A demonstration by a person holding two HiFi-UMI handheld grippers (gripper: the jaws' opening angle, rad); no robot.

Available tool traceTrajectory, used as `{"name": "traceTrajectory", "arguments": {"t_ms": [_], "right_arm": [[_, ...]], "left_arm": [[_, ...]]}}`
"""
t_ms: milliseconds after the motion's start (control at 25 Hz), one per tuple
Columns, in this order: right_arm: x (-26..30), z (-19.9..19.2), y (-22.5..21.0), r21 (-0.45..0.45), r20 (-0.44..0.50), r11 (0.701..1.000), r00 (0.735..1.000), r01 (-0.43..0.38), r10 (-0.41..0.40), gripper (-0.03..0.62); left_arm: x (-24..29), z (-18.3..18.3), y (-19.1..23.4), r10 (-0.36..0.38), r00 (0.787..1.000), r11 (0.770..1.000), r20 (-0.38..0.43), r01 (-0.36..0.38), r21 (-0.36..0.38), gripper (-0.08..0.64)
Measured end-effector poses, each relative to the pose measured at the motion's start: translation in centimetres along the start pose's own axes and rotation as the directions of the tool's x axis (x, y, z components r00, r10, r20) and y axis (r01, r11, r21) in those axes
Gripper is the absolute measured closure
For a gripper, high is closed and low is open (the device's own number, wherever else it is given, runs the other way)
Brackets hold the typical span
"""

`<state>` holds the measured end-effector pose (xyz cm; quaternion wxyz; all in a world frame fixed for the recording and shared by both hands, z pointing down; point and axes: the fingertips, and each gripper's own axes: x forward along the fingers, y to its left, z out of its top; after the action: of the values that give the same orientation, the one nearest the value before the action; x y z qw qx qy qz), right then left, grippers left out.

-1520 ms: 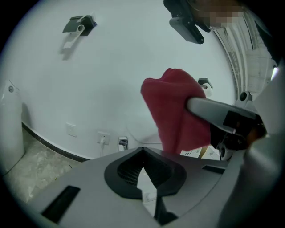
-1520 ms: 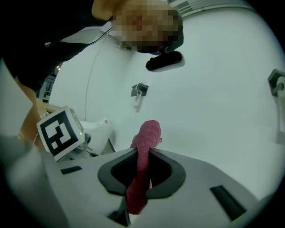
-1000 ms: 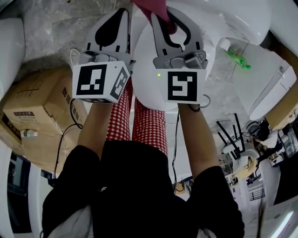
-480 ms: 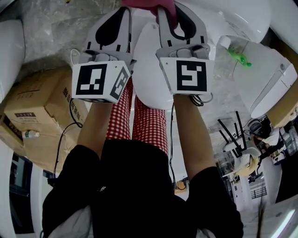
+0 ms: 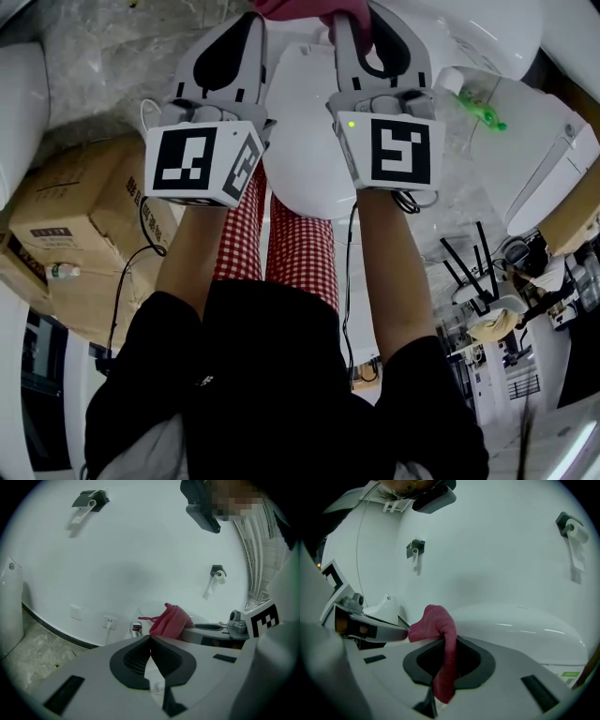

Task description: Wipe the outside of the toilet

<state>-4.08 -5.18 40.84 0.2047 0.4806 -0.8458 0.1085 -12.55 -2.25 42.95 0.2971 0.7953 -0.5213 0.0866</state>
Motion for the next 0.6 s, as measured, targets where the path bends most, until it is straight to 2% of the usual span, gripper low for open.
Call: {"name": "traceTrajectory", "arguments": {"t_ms": [360, 440, 600], "right_arm": [[-1.3, -0.2, -2.8, -0.027, 0.008, 0.999, 1.0, 0.025, -0.025, 0.537], [-1.7, -0.4, -3.3, -0.013, -0.007, 0.999, 0.999, 0.033, -0.033, 0.537], [-2.5, -0.3, -4.9, 0.048, 0.021, 0.996, 0.997, 0.072, -0.073, 0.537]], "left_arm": [[0.6, -0.7, -1.3, -0.015, 1.0, 1.0, -0.026, 0.015, 0.005, 0.551], [0.7, -0.8, -1.6, -0.018, 1.0, 1.0, -0.02, 0.018, 0.004, 0.551], [0.8, -0.8, -2.0, -0.018, 0.999, 1.0, -0.031, 0.019, 0.013, 0.551]]}}
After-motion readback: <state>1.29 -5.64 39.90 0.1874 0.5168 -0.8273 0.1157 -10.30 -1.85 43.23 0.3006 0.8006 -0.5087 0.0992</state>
